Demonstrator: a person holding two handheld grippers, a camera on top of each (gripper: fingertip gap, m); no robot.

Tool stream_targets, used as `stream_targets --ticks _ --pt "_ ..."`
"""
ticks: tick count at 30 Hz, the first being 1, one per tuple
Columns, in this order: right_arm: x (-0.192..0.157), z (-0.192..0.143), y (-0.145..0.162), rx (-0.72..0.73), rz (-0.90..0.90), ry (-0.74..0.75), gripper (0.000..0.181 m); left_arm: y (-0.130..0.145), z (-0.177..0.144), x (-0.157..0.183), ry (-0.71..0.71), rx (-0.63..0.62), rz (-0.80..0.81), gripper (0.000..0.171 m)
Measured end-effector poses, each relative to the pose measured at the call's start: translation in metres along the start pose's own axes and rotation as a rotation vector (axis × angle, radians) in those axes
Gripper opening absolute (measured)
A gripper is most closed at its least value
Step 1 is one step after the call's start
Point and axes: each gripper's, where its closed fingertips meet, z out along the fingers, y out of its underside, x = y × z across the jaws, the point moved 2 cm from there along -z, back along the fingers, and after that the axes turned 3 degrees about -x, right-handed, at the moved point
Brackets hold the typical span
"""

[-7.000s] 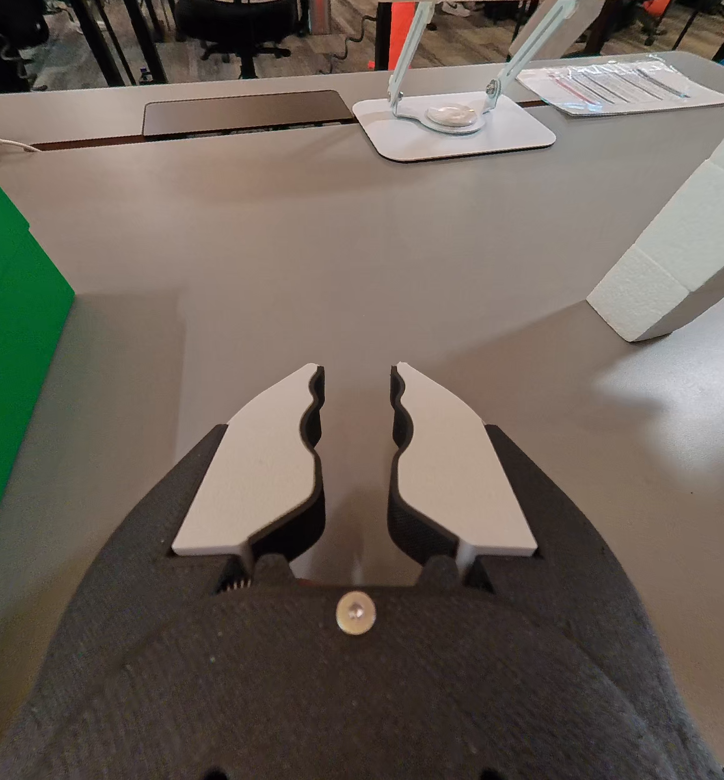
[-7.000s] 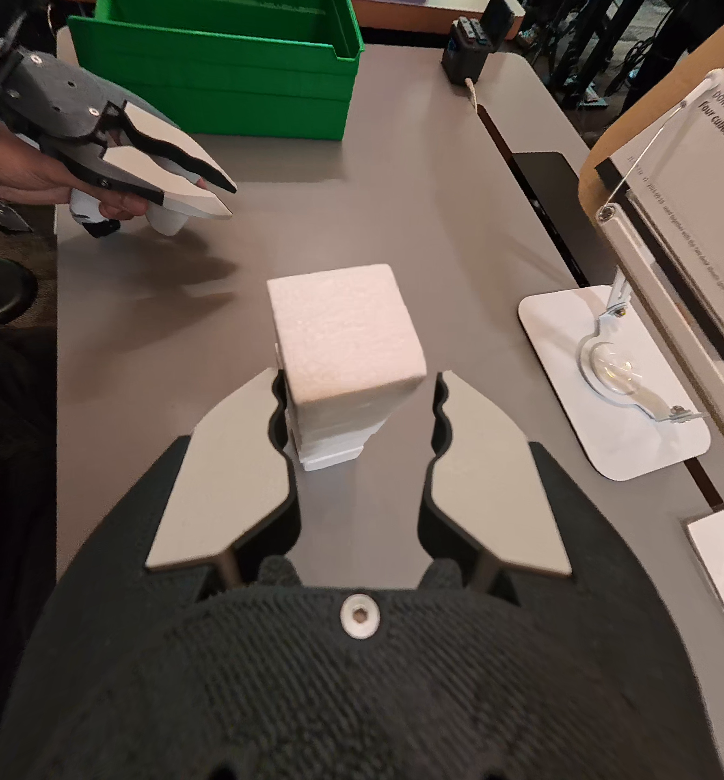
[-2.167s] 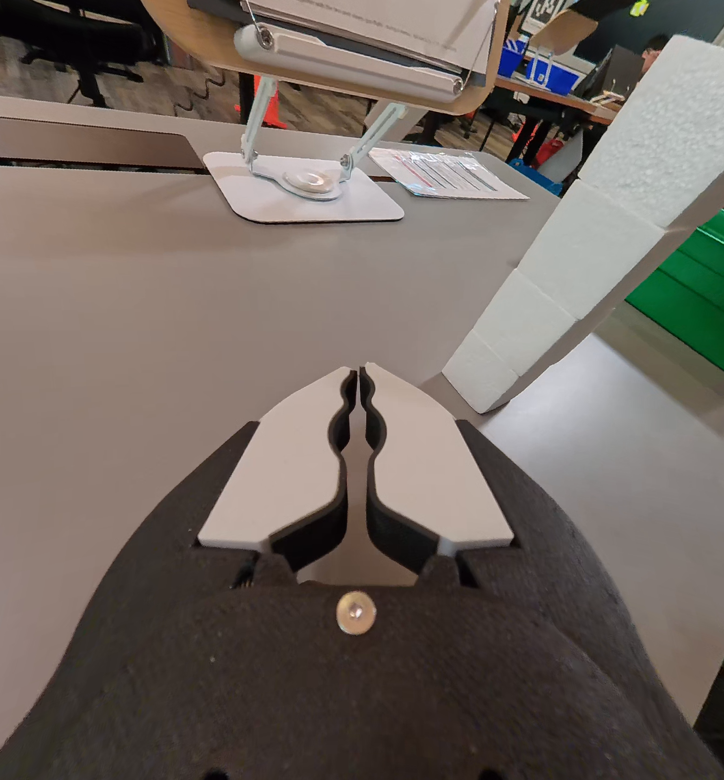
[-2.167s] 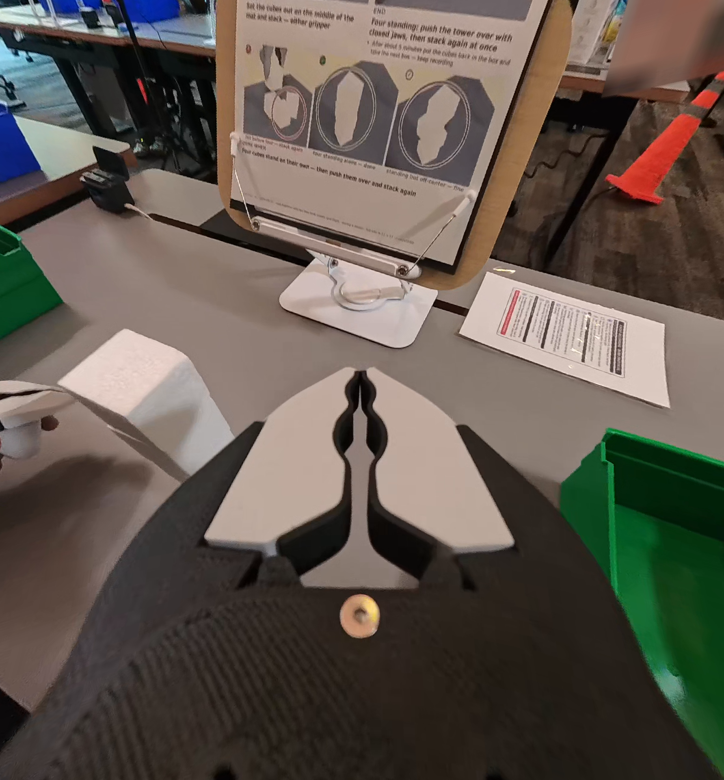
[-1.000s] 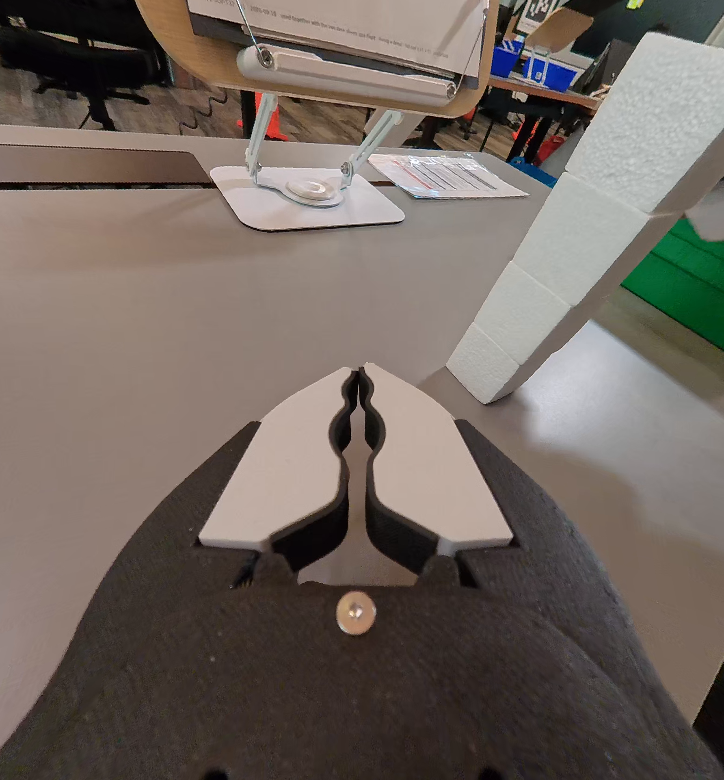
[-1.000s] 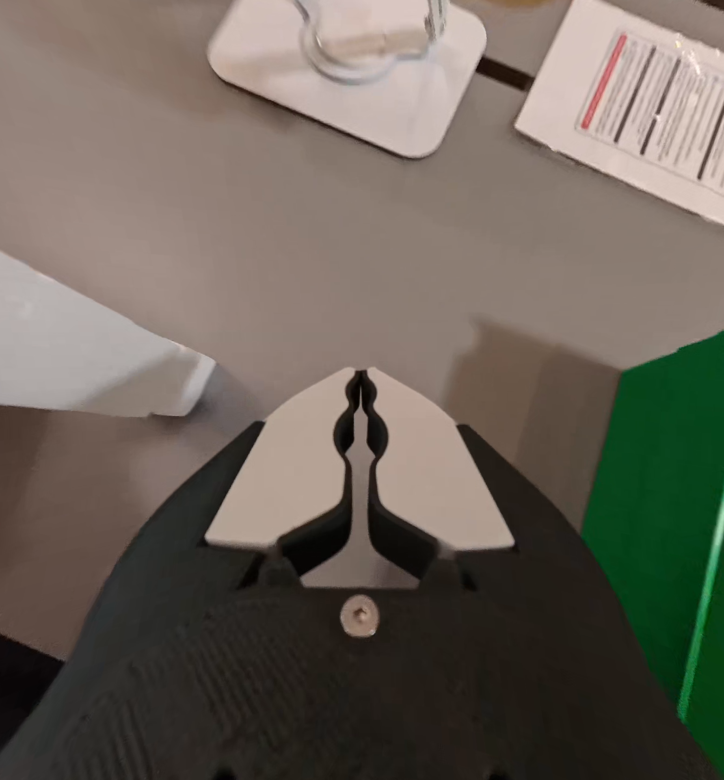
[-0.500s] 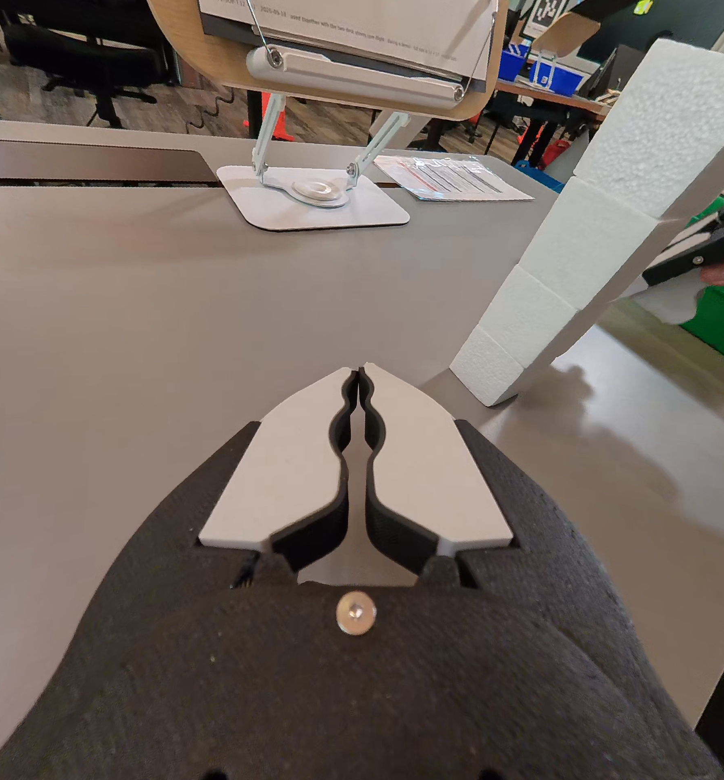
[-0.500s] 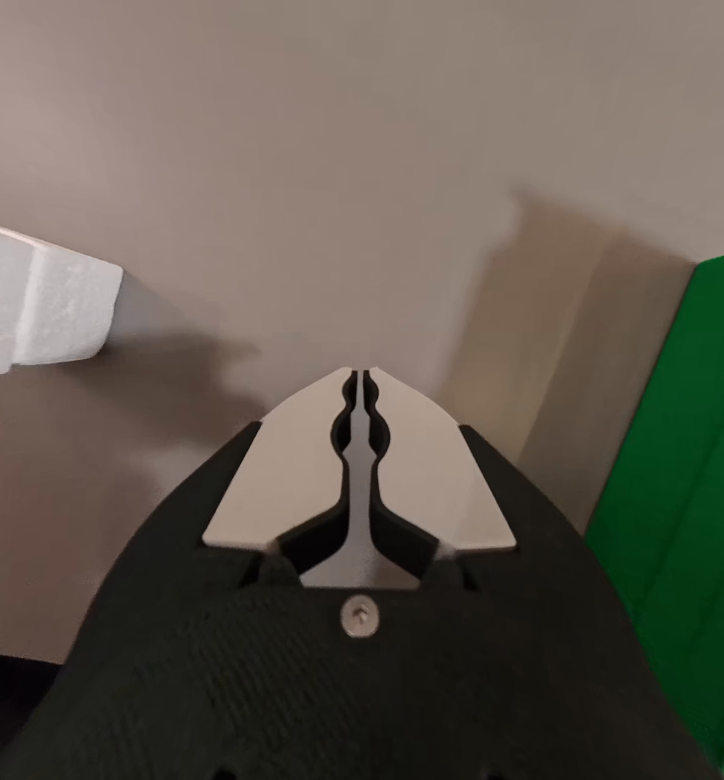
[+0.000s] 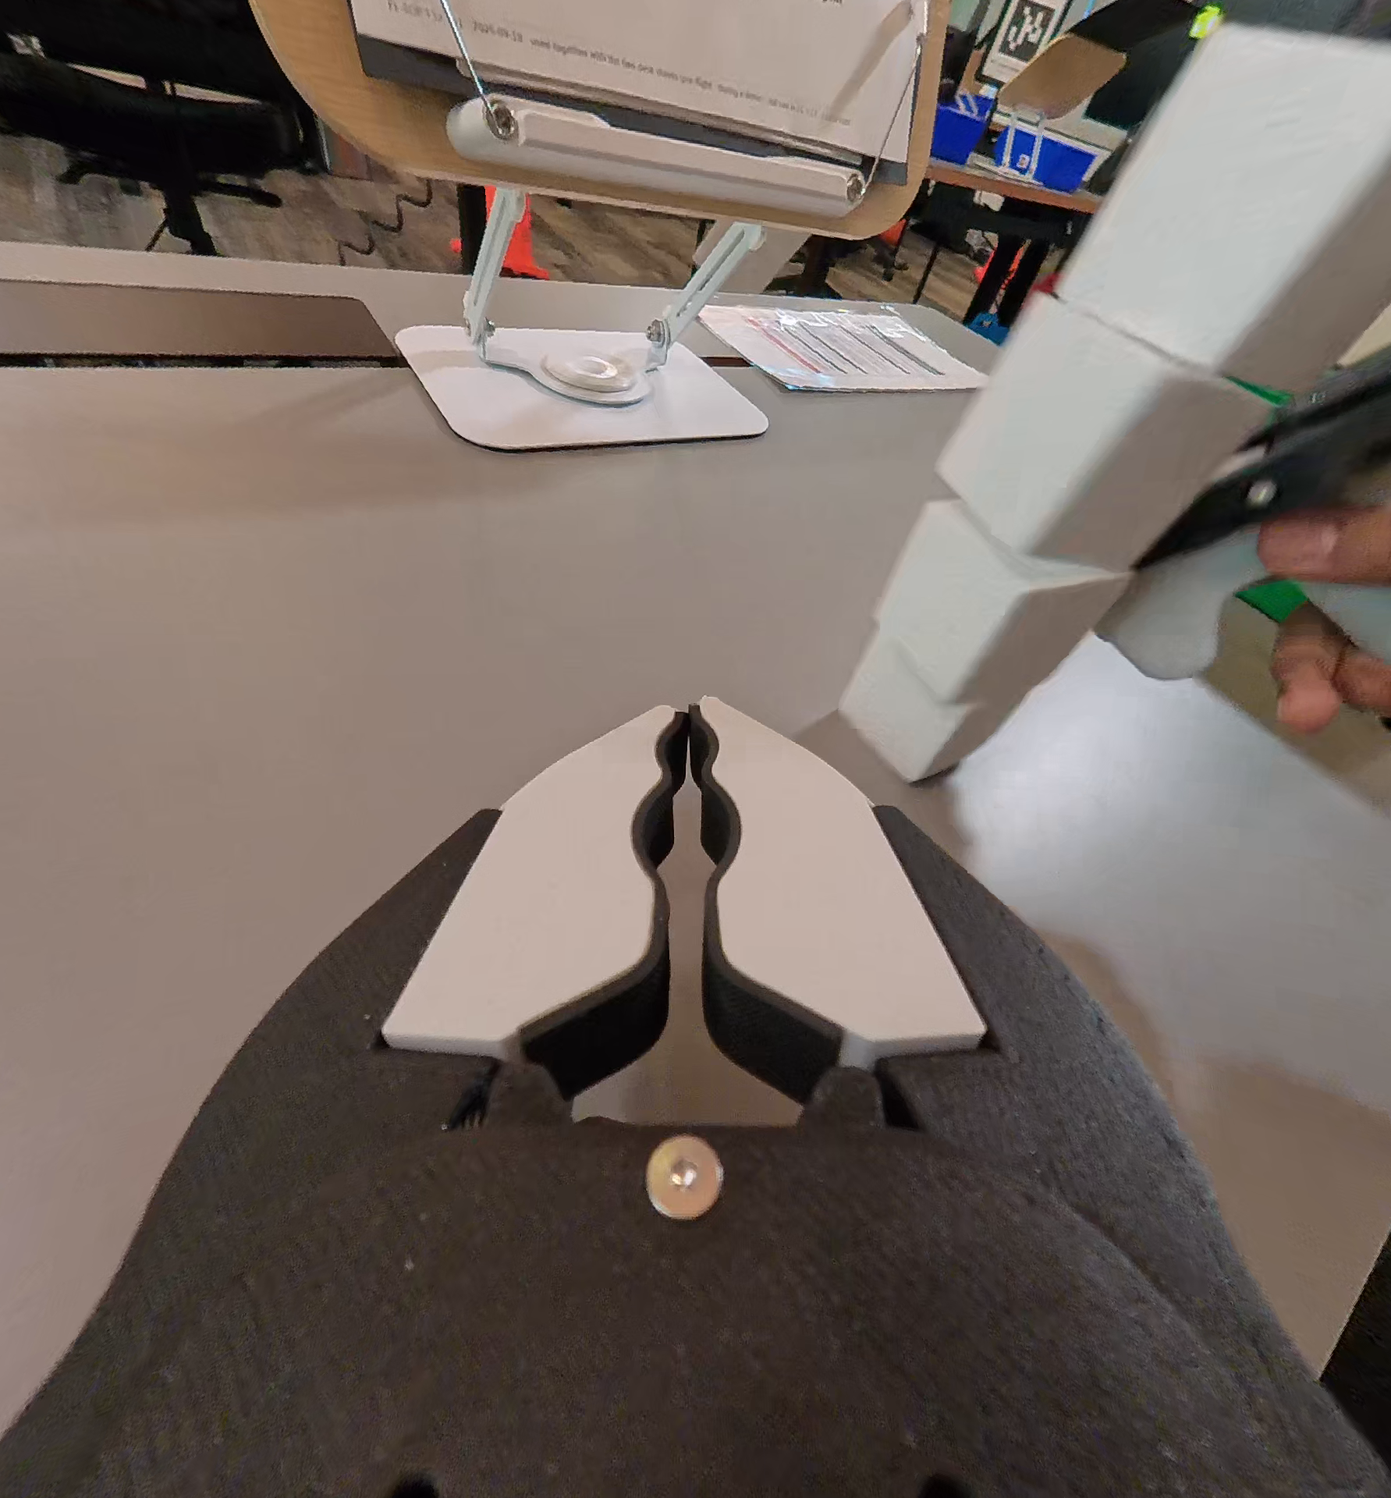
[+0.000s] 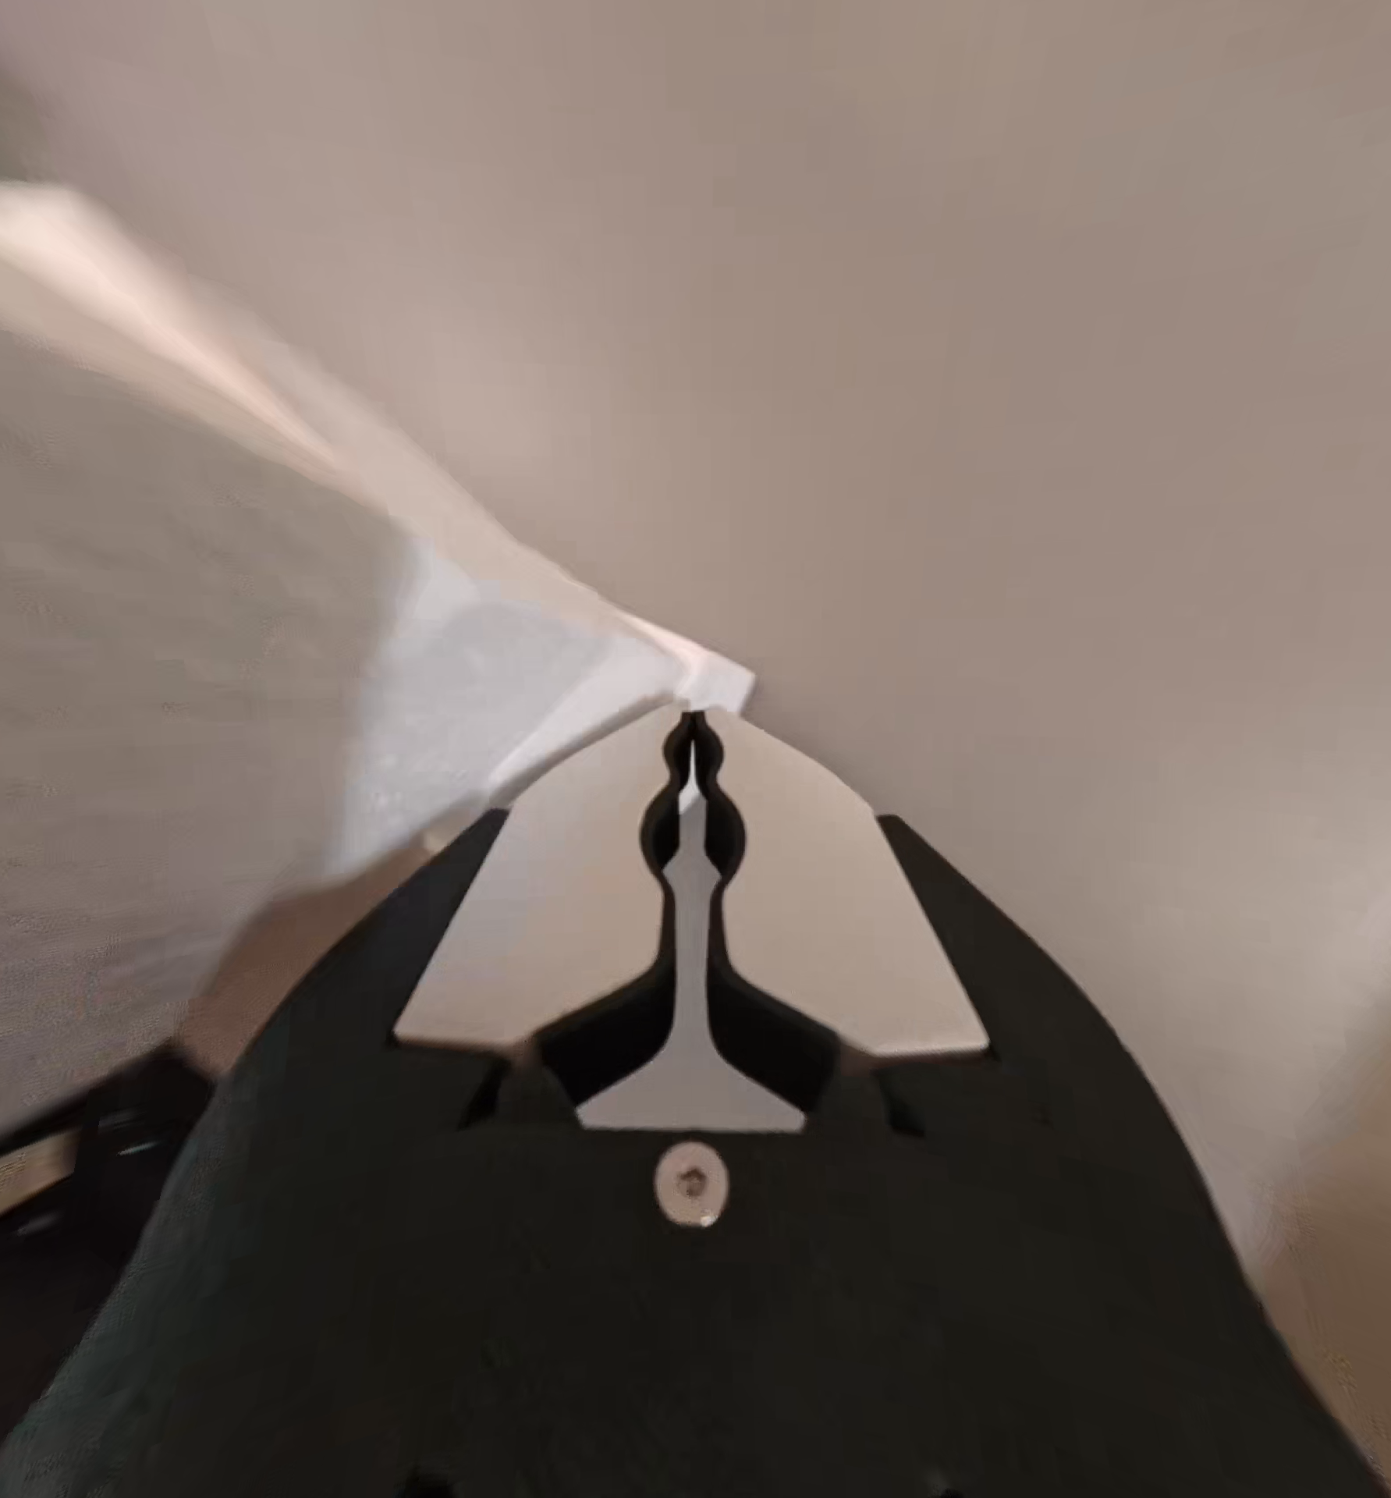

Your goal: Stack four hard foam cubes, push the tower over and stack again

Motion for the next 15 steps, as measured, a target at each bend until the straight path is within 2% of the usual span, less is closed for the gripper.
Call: stream_targets --ticks 2,4,9,15 --pt "-0.033 -0.009 -0.023 0.063 0.010 -0.163 0.000 -0.004 -0.003 0.000 -0.017 0.024 0.020 0.000" --pt "-0.039 -0.018 -0.035 0.085 -0.009 -0.162 0.000 -0.012 -0.009 -0.001 -0.046 0.075 0.046 0.000" --pt "-0.021 -0.040 -0.035 0.113 -0.099 -0.074 0.000 -0.035 -0.027 -0.008 -0.140 0.250 0.083 0.000" --pt "0.020 -0.056 -0.018 0.247 -0.054 -0.109 0.003 -0.057 -0.057 -0.028 -0.339 0.448 0.067 0.000"
